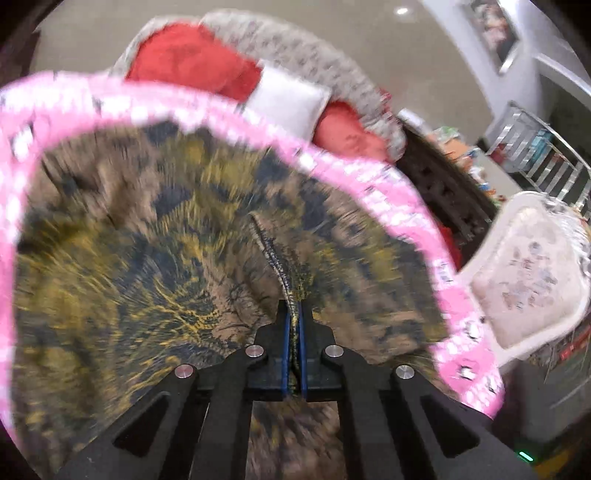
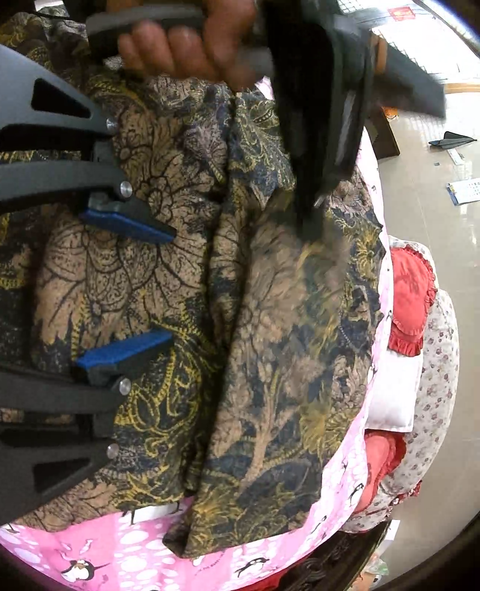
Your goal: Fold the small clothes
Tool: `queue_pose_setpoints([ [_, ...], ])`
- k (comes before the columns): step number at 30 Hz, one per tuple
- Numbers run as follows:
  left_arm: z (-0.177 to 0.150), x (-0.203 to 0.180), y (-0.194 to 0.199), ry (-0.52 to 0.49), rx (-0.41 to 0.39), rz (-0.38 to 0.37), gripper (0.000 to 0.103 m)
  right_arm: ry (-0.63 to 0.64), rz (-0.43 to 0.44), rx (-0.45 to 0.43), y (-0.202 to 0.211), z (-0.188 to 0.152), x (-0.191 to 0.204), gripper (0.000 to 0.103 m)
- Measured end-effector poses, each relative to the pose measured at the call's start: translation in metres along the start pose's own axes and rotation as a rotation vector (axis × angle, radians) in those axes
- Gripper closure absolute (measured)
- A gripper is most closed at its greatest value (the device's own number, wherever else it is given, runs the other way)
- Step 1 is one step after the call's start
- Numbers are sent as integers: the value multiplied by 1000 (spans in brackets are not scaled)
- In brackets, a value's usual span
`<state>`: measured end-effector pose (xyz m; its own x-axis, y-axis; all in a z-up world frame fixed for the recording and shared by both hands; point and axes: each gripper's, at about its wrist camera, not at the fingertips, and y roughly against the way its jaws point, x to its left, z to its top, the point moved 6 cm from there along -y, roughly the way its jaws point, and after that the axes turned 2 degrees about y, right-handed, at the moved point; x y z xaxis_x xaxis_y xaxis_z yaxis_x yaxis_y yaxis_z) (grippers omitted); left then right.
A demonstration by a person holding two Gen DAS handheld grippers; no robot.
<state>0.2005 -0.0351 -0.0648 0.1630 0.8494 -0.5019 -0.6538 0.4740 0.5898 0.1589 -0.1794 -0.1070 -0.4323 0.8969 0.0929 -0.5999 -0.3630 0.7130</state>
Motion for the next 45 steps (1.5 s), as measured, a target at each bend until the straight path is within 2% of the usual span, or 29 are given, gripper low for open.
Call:
queue_pose_setpoints([
  [4,16,10,56,-66,-73,35,103,5,-8,1,-4,2,-2,50],
  [7,18,52,79,-60,-83,148,103,5,-8,2,-4,1,-1,50],
  [11,5,106,72,18,-44,260,103,3,-8,2,-4,1,-1,49],
  [14,-12,129,55,54,15,307,103,0,-4,4,-4,0,-1,49],
  [18,-19,131,55,78,14,325,103,-8,5,12,-6,1,-2,45],
  [21,-13,132,74,90,-50,386,100,-16,36,32,-9,1,-2,35],
  [23,-5,131,95,119,-130,445,99,-45,84,48,-6,2,-3,35],
  [24,2,129,107,149,-189,461,99,-86,136,65,-1,3,-5,36],
  [25,7,126,110,162,-223,462,98,-113,168,77,3,5,-7,39],
  [26,12,123,112,170,-246,452,97,-143,208,69,11,12,-12,51],
  [27,16,116,104,173,-229,401,97,-167,196,4,23,26,-22,59],
  [29,18,100,73,131,-134,312,97,-189,112,-104,39,48,-44,59],
  [30,17,96,59,101,-96,311,97,-193,58,-147,42,62,-59,61],
  [32,10,95,29,38,-26,368,97,-189,-8,-114,26,69,-78,66],
  [34,-6,108,2,7,55,447,99,-179,-80,41,-14,57,-99,67],
  [35,-13,111,-3,-17,36,446,99,-182,-77,123,-31,47,-106,68],
  [36,-18,108,-1,-53,-12,443,99,-194,-42,81,-28,49,-109,68],
  [38,-19,108,1,-52,-23,445,99,-206,-36,111,-24,57,-111,70],
  [40,-19,107,-1,-54,-19,451,99,-211,-58,-12,-5,80,-111,71],
  [41,-20,106,0,-58,-19,456,99,-219,-34,-86,3,96,-109,71],
  [42,-20,104,0,-58,-19,457,99,-218,-17,-119,4,107,-105,71],
  [44,-21,99,-3,-49,-20,446,99,-190,-19,-128,-14,122,-101,71],
  [45,-21,99,-4,-43,-21,438,99,-179,-25,-94,-30,121,-102,71],
])
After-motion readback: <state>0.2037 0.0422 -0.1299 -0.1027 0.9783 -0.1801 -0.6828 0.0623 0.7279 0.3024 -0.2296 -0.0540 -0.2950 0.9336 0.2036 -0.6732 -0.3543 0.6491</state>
